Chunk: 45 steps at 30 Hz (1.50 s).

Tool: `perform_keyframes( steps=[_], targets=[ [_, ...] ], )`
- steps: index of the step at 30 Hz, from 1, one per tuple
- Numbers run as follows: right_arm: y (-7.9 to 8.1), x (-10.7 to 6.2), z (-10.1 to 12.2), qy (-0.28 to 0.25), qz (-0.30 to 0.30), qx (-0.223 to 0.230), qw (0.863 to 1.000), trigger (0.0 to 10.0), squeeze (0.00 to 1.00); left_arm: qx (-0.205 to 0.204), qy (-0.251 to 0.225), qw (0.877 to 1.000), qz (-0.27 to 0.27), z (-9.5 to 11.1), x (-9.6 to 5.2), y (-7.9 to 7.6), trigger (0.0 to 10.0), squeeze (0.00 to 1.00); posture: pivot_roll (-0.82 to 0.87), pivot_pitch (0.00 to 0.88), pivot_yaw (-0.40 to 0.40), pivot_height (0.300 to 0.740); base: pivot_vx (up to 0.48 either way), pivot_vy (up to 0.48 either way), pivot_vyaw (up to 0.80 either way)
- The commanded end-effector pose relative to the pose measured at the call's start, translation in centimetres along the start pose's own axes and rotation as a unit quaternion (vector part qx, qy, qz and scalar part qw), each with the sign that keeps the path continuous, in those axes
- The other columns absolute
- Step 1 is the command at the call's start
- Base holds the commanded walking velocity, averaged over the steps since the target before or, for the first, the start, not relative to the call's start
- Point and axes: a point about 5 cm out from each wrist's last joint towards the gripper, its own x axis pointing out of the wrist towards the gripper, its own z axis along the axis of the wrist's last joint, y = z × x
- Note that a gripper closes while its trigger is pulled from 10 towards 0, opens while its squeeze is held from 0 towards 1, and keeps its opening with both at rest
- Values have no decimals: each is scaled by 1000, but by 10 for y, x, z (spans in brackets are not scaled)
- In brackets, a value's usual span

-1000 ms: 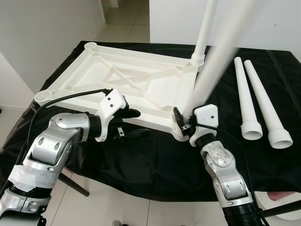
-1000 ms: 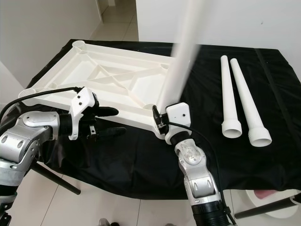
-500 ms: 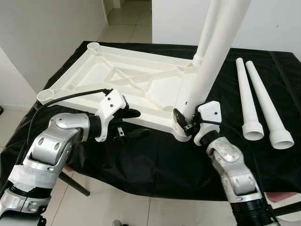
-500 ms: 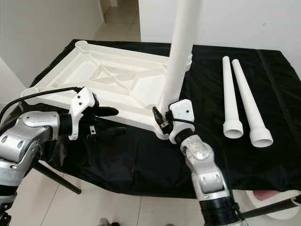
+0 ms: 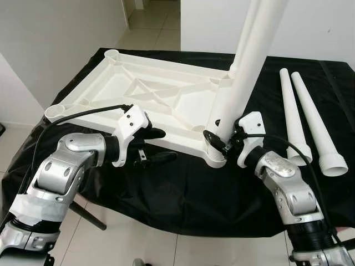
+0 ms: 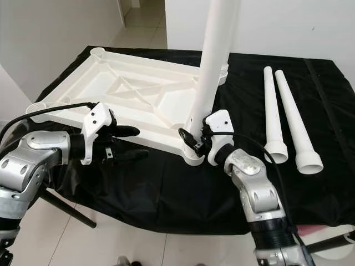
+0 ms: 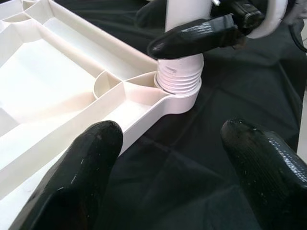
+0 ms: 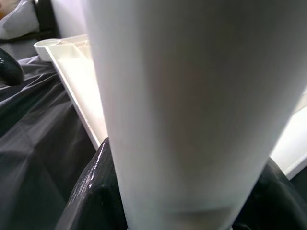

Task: Building children table

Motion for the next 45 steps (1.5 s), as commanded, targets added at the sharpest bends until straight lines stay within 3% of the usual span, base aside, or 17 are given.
perform_keyframes(
  steps=[1,4,7,14,17,19,25,28,32,34,37,39,40,42,44,45],
  targets=[
    [3,-3,-21,44,9,28,999,10000,0,3,3,1000,19,0,-1,3,10000,0,-82,130,98,740,0,0,0],
    [-2,-1,-27,67,13,30,997,10000,0,3,4,1000,20,0,-2,3,10000,0,-82,130,98,740,0,0,0],
    [6,-3,-40,97,33,26,994,10000,0,2,5,1000,23,-1,-3,3,10000,0,-75,133,95,740,0,0,0],
    [16,-7,-46,101,46,34,993,10000,0,1,5,1000,23,-1,-4,3,10000,0,-75,133,95,740,0,0,0],
    [20,-11,-54,106,19,42,993,10000,0,2,5,1000,24,0,-4,4,10000,0,-75,133,95,740,0,0,0],
    [21,-13,-65,127,-35,46,990,10000,0,3,4,1000,25,0,-4,4,10000,0,-79,136,97,740,0,0,0],
    [23,-13,-73,151,-77,51,984,10000,0,3,4,1000,24,1,-4,4,10000,0,-79,136,97,740,0,0,0],
    [22,-14,-81,178,-153,54,971,10000,0,3,4,1000,23,1,-3,5,10000,0,-83,137,100,740,0,0,0],
    [21,-14,-82,183,-167,50,967,10000,0,3,4,1000,23,1,-3,5,10000,0,-83,137,100,740,0,0,0],
    [21,-17,-86,200,-240,62,948,10000,0,3,4,1000,23,1,-3,5,10000,0,-85,136,97,740,0,0,0],
    [21,-17,-86,200,-240,62,948,10000,0,3,4,1000,23,1,-3,5,10000,0,-85,136,97,740,0,0,0],
    [23,-20,-87,197,-313,67,927,10000,0,3,3,1000,23,1,-3,4,10000,0,-84,134,94,740,0,0,0],
    [23,-20,-87,197,-313,67,927,10000,0,3,3,1000,23,1,-3,4,10000,0,-84,134,94,740,0,0,0],
    [27,-23,-89,198,-361,81,908,10000,0,3,3,1000,23,1,-3,4,10000,0,-84,133,93,740,0,0,0],
    [27,-23,-89,198,-361,81,908,10000,0,3,3,1000,23,1,-3,4,10000,0,-84,133,93,740,0,0,0],
    [28,-24,-90,201,-376,89,900,10000,0,3,3,1000,23,1,-3,4,10000,0,-84,133,93,740,0,0,0]
  ],
)
